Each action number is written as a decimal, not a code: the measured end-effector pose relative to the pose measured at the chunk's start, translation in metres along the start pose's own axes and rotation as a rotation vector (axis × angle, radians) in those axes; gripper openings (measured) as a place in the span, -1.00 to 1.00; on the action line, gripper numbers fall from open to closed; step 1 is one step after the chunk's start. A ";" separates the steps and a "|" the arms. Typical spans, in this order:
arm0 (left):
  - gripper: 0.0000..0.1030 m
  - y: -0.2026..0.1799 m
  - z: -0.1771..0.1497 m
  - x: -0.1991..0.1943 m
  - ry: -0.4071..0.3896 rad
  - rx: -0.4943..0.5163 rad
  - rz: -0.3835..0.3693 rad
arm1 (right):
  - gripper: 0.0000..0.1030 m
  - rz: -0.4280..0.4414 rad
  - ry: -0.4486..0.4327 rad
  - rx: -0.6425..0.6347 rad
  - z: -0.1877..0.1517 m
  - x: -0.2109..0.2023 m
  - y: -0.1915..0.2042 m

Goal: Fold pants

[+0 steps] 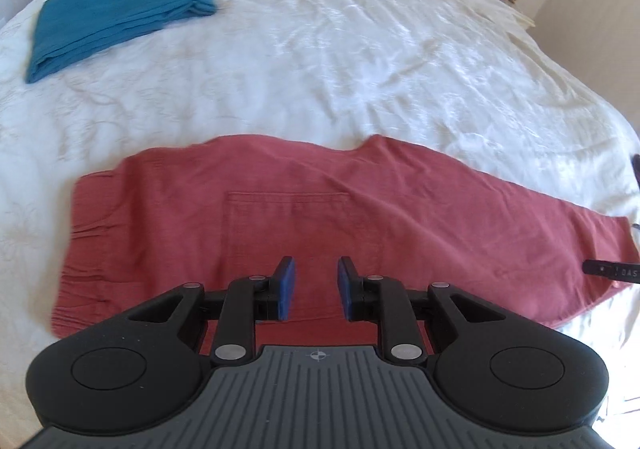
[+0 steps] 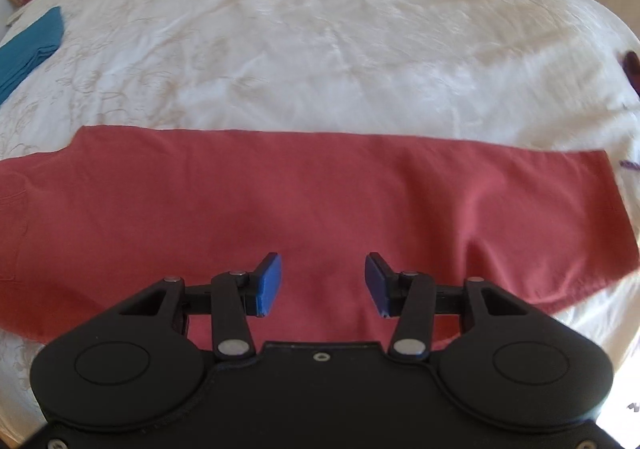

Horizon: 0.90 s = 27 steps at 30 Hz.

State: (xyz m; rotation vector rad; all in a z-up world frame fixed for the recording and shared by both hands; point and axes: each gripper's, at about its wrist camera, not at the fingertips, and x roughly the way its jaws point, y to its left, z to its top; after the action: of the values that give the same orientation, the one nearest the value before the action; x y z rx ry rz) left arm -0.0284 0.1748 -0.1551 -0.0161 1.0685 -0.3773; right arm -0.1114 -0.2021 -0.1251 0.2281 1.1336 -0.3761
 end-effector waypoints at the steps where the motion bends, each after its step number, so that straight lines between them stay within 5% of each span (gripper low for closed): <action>1: -0.56 -0.019 0.000 0.006 0.004 0.018 -0.015 | 0.07 -0.017 0.002 0.044 -0.004 -0.003 -0.022; 8: -0.55 -0.129 -0.014 0.050 0.077 0.185 -0.100 | 0.06 -0.162 -0.040 0.227 -0.017 -0.011 -0.133; 13: -0.54 -0.159 -0.043 0.084 0.187 0.259 -0.002 | 0.05 -0.240 -0.099 0.221 -0.013 -0.011 -0.188; 26: -0.51 -0.163 -0.055 0.101 0.208 0.163 0.117 | -0.18 -0.092 -0.076 0.084 -0.013 0.007 -0.229; 27: -0.49 -0.162 -0.054 0.101 0.211 0.148 0.113 | -0.36 -0.080 -0.068 0.077 -0.013 0.009 -0.231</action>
State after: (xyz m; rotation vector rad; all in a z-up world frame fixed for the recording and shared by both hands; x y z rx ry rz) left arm -0.0799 0.0008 -0.2360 0.2192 1.2406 -0.3606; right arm -0.2117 -0.4099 -0.1354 0.2368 1.0641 -0.4954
